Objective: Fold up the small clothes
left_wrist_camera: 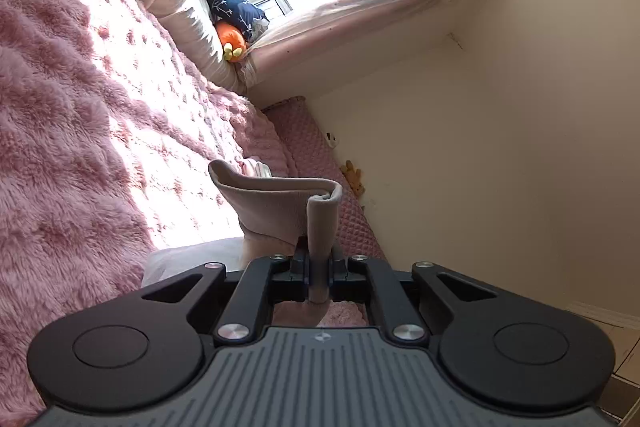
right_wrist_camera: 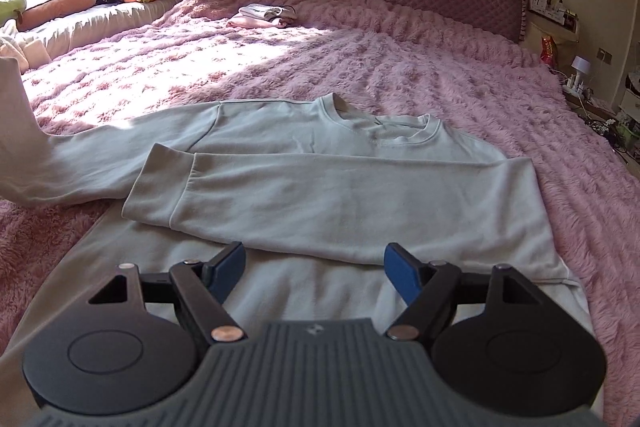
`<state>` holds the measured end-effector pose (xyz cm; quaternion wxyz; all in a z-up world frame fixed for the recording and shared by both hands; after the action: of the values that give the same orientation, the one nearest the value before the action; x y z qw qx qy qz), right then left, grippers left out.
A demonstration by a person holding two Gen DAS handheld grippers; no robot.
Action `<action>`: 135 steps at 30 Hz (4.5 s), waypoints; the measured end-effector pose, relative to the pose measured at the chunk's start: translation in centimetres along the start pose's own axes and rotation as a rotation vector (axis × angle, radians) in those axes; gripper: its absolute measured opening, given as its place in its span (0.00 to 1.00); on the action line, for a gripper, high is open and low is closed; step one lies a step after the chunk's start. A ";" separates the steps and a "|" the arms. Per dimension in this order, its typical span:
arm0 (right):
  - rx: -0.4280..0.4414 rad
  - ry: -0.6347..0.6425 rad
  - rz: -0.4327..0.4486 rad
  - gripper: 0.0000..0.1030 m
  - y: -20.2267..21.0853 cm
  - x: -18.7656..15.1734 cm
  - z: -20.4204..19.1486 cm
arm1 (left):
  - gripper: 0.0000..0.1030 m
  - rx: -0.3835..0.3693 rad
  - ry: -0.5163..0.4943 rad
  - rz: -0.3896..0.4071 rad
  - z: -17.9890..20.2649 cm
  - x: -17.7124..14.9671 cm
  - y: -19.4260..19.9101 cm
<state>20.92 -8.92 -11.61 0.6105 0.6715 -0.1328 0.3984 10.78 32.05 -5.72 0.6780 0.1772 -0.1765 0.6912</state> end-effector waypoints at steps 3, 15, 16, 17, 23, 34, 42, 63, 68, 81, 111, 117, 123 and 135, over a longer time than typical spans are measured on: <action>-0.008 -0.034 0.002 0.70 0.9 -0.8 2.2 | 0.07 -0.079 -0.036 -0.063 3.7 -2.2 -3.2; -0.065 -0.153 -0.012 0.71 3.3 -5.0 10.4 | 0.07 -0.253 -0.088 -0.323 12.0 -18.0 -13.1; -0.069 -0.163 -0.014 0.71 3.4 -5.3 10.9 | 0.07 -0.254 -0.097 -0.345 12.0 -19.5 -13.5; -0.073 -0.185 -0.018 0.71 3.7 -5.9 11.9 | 0.07 -0.251 -0.104 -0.362 12.2 -20.8 -13.8; -0.086 -0.253 -0.044 0.71 4.1 -8.8 15.7 | 0.07 -0.194 -0.216 -0.563 12.6 -30.5 -16.9; -0.118 -0.399 -0.052 0.71 4.3 -11.0 21.0 | 0.40 -0.115 -0.503 -0.944 12.7 -43.3 -17.5; -0.101 -0.484 0.034 0.70 4.8 -10.1 22.3 | 0.58 -0.226 -0.653 -0.883 15.5 -36.5 -13.5; 0.053 -0.756 -0.001 0.58 -5.3 -6.0 23.4 | 0.61 0.329 -1.290 -0.835 0.9 -19.0 -12.0; 0.059 -0.706 -0.024 0.43 -5.6 -5.5 22.7 | 0.60 0.312 -1.526 -0.852 0.0 -21.0 -12.5; 0.043 -0.677 0.050 0.02 -3.0 -4.1 22.3 | 0.05 0.298 -1.606 -0.736 1.1 -21.1 -11.6; 0.032 -0.724 -0.029 0.26 -2.8 -7.0 21.6 | 0.29 0.289 -1.898 -0.754 -1.2 -24.4 -12.4; 0.033 -0.726 -0.033 0.26 -2.9 -6.9 21.7 | 0.05 0.296 -1.788 -0.533 0.6 -23.8 -11.3; 0.044 -0.688 -0.022 0.04 -2.5 -6.1 21.6 | 0.05 0.433 -1.522 -0.549 0.4 -22.2 -11.6; 0.037 -0.677 -0.012 0.30 -1.8 -6.1 21.8 | 0.20 0.494 -1.604 -0.637 -0.5 -22.1 -10.3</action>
<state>26.28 -30.54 -15.74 0.5219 0.7773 -0.3169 0.1517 21.46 13.13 -16.79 0.4531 0.7883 -0.3857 0.1569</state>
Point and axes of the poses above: each gripper's, at about its wrist camera, not at the fingertips, and y roughly against the way its jaws point, z to its right, x to its top, the point moved 4 cm from there along -y, roughly the way its jaws point, and after that the axes turned 7 degrees about -z, right-handed, at the moved point
